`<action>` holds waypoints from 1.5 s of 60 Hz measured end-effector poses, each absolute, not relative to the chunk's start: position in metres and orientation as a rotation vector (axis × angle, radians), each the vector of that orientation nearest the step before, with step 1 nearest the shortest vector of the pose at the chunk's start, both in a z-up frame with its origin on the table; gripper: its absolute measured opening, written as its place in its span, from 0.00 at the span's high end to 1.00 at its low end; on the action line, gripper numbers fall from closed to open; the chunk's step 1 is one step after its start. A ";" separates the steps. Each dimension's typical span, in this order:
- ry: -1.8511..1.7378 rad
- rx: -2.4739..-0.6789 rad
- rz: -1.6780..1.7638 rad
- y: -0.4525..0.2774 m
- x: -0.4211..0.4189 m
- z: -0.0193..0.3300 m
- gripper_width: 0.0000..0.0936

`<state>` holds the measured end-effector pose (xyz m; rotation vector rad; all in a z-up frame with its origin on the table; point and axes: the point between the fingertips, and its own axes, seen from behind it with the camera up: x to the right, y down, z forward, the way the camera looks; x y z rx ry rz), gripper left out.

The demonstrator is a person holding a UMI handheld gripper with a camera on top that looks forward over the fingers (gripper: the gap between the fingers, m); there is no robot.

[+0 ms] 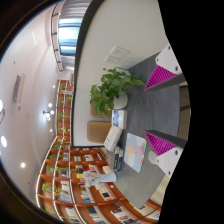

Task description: Arrange mouse

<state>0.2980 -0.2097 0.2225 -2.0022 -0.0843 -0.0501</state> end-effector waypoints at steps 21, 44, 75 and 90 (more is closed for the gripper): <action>-0.122 -2.202 0.015 -0.243 0.224 0.108 0.17; -0.135 -2.334 0.097 -0.219 0.083 0.008 0.16; 0.110 -2.270 -0.026 -0.103 0.076 -0.005 0.43; 0.064 -2.321 -0.038 -0.103 0.076 -0.008 0.62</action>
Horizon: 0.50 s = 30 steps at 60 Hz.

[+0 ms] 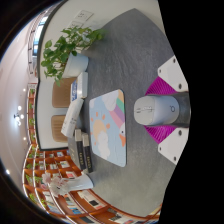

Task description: Arrange mouse

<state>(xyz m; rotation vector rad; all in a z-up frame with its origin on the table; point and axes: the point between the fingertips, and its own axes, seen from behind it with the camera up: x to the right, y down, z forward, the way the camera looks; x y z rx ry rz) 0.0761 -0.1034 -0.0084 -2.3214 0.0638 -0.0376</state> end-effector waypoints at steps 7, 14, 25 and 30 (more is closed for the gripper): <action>0.086 -2.361 -0.031 -0.110 0.079 0.006 0.62; 0.101 -2.285 -0.077 -0.100 0.100 0.068 0.62; 0.084 -2.085 -0.147 -0.044 0.128 0.205 0.62; 0.069 -2.017 -0.149 -0.015 0.127 0.259 0.62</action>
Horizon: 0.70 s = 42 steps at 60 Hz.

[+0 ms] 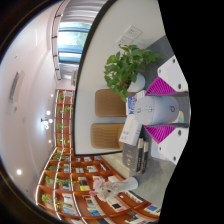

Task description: Arrange mouse

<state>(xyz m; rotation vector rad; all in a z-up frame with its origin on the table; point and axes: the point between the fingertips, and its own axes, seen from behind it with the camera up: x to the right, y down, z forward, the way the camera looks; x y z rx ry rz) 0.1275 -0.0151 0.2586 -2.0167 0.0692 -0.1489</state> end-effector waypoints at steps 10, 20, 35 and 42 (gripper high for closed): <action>0.005 -1.949 -0.128 0.037 0.102 0.303 0.62; -0.051 -2.008 -0.077 0.087 0.063 0.261 0.62; -0.112 -2.239 -0.009 0.113 0.017 0.091 0.62; -0.102 -2.334 -0.002 0.104 0.015 0.026 0.62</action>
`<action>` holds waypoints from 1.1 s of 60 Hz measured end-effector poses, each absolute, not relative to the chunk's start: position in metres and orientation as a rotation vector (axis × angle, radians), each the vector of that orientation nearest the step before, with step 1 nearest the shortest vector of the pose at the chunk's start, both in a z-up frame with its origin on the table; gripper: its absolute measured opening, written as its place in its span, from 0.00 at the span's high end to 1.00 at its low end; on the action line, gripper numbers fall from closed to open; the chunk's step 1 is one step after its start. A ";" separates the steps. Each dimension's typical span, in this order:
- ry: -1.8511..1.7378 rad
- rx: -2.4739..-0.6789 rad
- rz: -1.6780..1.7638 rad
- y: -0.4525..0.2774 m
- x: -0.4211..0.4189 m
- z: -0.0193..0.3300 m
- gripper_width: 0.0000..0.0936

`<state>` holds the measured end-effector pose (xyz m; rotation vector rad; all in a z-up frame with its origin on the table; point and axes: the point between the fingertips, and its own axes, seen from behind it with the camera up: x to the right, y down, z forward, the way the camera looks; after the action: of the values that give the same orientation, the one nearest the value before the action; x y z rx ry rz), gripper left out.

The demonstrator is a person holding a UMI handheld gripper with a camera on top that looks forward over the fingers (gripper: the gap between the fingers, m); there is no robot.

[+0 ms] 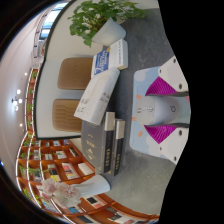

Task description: Arrange mouse

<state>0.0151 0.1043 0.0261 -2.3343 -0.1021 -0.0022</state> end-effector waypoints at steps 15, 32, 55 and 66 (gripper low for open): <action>-0.059 -2.352 -0.012 0.098 0.014 -0.008 0.61; 0.029 -2.360 -0.032 0.094 0.020 0.001 0.29; 0.098 -2.149 0.032 0.030 0.005 0.171 0.24; 0.110 -2.136 0.017 -0.027 0.007 0.205 0.23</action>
<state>0.0071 -0.0274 0.2052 -2.1361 0.1099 0.0166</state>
